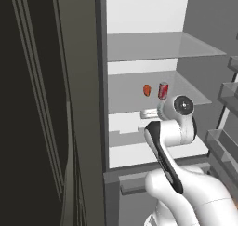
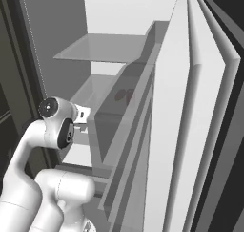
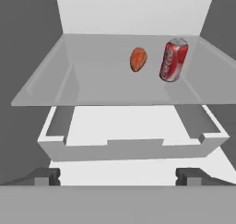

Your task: Pick sweet potato from the fridge and place it on the plate on the counter.

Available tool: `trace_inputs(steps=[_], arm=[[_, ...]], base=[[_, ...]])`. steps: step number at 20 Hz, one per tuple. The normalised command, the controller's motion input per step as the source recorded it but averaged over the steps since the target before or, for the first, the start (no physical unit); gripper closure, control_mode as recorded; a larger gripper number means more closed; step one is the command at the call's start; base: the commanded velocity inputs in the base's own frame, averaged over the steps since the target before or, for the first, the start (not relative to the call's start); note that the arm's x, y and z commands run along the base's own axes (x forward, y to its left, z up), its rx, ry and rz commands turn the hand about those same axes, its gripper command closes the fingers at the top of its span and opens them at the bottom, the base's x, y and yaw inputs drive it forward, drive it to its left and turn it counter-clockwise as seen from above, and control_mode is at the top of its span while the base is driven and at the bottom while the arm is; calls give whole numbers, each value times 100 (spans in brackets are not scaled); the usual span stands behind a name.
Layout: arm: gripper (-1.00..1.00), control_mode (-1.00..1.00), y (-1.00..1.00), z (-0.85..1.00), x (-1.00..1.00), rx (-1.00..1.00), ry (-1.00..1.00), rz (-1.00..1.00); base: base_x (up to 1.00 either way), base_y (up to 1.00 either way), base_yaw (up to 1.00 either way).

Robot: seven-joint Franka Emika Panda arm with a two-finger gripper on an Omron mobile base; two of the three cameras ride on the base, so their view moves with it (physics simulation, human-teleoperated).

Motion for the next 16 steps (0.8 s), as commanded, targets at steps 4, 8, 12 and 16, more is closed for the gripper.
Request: trace_inputs(steps=[4,8,12,16], arm=[[-100,-100,0,29,0,0,1,-4],[-100,-100,-1,18,6,0,1,0],[-100,-100,-3,0,25,0,0,0],[-100,-100,0,1,33,0,0,0]], base=[[0,0,0],[0,0,0],[0,0,0],[0,0,0]])
